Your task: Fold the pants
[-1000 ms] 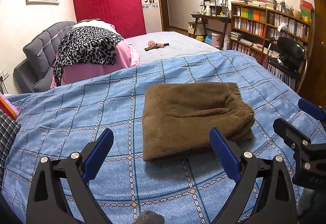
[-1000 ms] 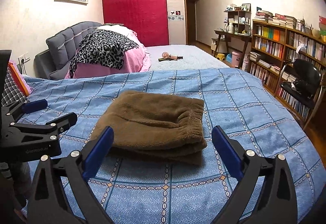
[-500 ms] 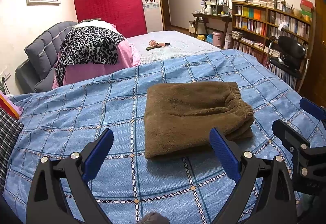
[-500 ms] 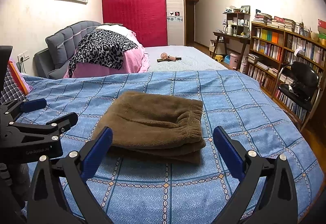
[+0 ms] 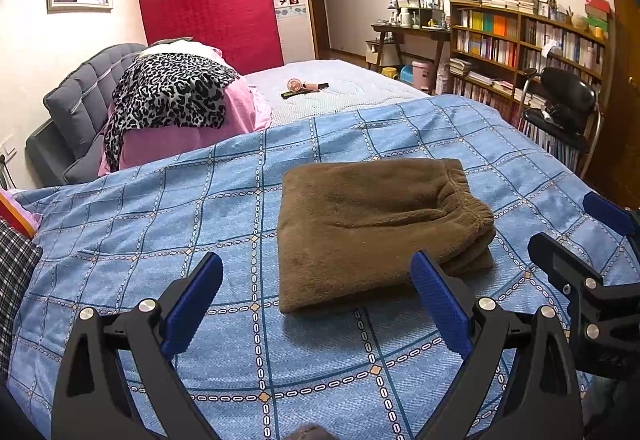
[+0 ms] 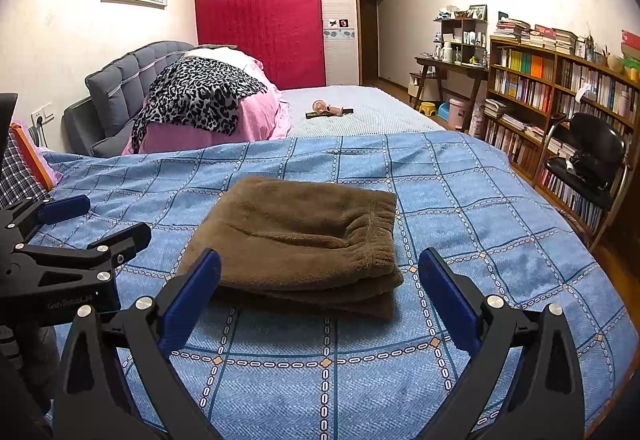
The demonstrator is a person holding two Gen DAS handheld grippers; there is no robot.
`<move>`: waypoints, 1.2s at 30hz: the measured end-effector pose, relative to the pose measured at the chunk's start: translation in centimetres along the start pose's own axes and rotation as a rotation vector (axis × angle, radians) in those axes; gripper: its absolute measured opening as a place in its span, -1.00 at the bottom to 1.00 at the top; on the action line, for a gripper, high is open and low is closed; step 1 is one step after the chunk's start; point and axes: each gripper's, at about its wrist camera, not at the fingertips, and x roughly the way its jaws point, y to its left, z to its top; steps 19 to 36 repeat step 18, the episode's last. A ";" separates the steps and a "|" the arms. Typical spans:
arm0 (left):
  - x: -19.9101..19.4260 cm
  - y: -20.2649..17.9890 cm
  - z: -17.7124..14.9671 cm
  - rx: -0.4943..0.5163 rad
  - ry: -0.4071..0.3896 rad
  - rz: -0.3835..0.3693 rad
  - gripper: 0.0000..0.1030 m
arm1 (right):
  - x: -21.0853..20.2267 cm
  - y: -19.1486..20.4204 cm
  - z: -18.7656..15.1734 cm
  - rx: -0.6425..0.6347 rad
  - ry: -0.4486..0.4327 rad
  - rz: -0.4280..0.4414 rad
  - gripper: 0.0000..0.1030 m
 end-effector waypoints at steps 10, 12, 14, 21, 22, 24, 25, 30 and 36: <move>0.5 -0.1 -0.3 0.008 0.011 0.002 0.83 | 0.9 -0.2 -0.2 0.009 0.015 0.001 0.94; 0.9 0.0 -0.3 -0.003 0.026 0.005 0.83 | 1.1 -0.3 -0.4 0.013 0.022 0.000 0.94; 1.4 0.4 -0.5 -0.024 0.045 0.006 0.83 | 1.5 -0.4 -0.7 0.019 0.034 -0.002 0.94; 2.3 1.0 -1.2 -0.049 0.082 0.011 0.83 | 2.2 -0.6 -1.4 0.024 0.056 -0.006 0.94; 2.3 1.0 -1.2 -0.049 0.082 0.011 0.83 | 2.2 -0.6 -1.4 0.024 0.056 -0.006 0.94; 2.3 1.0 -1.2 -0.049 0.082 0.011 0.83 | 2.2 -0.6 -1.4 0.024 0.056 -0.006 0.94; 2.3 1.0 -1.2 -0.049 0.082 0.011 0.83 | 2.2 -0.6 -1.4 0.024 0.056 -0.006 0.94; 2.3 1.0 -1.2 -0.049 0.082 0.011 0.83 | 2.2 -0.6 -1.4 0.024 0.056 -0.006 0.94; 2.3 1.0 -1.2 -0.049 0.082 0.011 0.83 | 2.2 -0.6 -1.4 0.024 0.056 -0.006 0.94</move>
